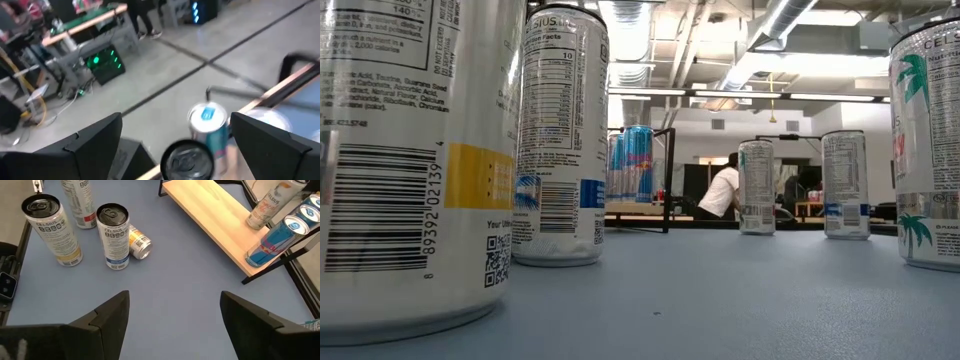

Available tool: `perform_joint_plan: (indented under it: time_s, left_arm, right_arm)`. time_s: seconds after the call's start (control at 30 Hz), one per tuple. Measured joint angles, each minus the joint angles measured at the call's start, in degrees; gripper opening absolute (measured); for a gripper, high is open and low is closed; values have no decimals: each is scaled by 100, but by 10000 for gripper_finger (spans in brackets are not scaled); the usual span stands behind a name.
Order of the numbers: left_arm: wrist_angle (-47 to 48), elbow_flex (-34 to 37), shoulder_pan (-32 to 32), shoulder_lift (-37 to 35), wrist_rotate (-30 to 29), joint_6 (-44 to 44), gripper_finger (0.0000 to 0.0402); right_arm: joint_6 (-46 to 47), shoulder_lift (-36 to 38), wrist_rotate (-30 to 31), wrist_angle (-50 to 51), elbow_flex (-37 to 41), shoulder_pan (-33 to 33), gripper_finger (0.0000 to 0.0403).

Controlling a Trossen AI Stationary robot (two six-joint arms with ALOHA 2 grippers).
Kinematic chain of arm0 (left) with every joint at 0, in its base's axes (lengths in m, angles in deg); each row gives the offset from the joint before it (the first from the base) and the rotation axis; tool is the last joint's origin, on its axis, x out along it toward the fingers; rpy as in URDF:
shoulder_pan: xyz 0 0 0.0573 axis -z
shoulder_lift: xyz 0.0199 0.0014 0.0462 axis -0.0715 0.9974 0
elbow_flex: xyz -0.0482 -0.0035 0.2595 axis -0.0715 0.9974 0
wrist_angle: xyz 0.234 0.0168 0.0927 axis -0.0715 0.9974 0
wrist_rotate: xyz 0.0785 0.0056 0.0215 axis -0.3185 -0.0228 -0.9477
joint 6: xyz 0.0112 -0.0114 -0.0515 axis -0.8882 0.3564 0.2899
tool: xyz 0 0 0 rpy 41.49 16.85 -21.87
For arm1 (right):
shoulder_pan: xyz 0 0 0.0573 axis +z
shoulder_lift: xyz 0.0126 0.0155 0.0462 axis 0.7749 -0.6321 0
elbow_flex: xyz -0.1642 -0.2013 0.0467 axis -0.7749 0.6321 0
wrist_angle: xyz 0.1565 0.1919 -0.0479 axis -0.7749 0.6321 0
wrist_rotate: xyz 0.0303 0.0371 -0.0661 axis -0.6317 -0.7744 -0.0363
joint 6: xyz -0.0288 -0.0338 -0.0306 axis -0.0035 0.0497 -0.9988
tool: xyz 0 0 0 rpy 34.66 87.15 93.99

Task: Place canned beverage on shelf
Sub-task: Put the bottom white and yellow soda can on the shelf aligned with the other white and yellow soda can

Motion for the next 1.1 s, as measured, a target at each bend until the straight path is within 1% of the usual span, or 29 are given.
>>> perform_joint_plan:
  time_s: [0.07, 0.17, 0.27, 0.4, 0.47, 0.53, 0.57, 0.63, 0.73, 0.93, 1.0, 1.1]
  left_arm:
    - [167, -144, 174, -307, 2, -9, 359]
    - [428, -340, 492, -818, 29, 58, 359]
    - [530, -422, 871, -1336, 339, 340, 359]
    - [666, -422, 1357, -1947, 1120, 696, 359]
    - [783, -422, 1581, -2170, 1306, 823, 359]
    - [917, -422, 1793, -2327, 1338, 910, 359]
    - [993, -422, 1886, -2377, 1341, 921, 359]
    - [1108, -422, 2032, -2425, 1343, 919, 359]
    - [1194, -422, 2173, -2405, 1343, 921, 359]
    - [1281, -415, 2286, -2223, 1346, 964, 359]
    - [1235, -415, 2289, -2168, 1343, 981, 359]
    - [1241, -415, 2289, -2096, 1341, 985, 359]
  right_arm:
    - [32, 0, 32, 23, 0, 0, 295]
    - [308, 0, 317, 305, 0, -42, 295]
    - [890, 0, 629, 838, 0, -204, 295]
    - [2227, 0, 761, 1888, 0, -652, 295]
    - [3110, 0, 765, 2661, 0, -904, 295]
    - [3959, 0, 825, 3513, 2, -1143, 295]
    - [4258, 14, 934, 3600, 45, -1259, 295]
    - [4119, 218, 1036, 3285, 291, -1538, 295]
    - [3757, 658, 640, 2992, 563, -2013, 295]
    - [3773, 1502, 99, 2974, 1357, -2822, 295]
    - [3763, 1769, -59, 2859, 1625, -3011, 295]
    - [3678, 2036, -97, 2483, 2036, -3096, 295]
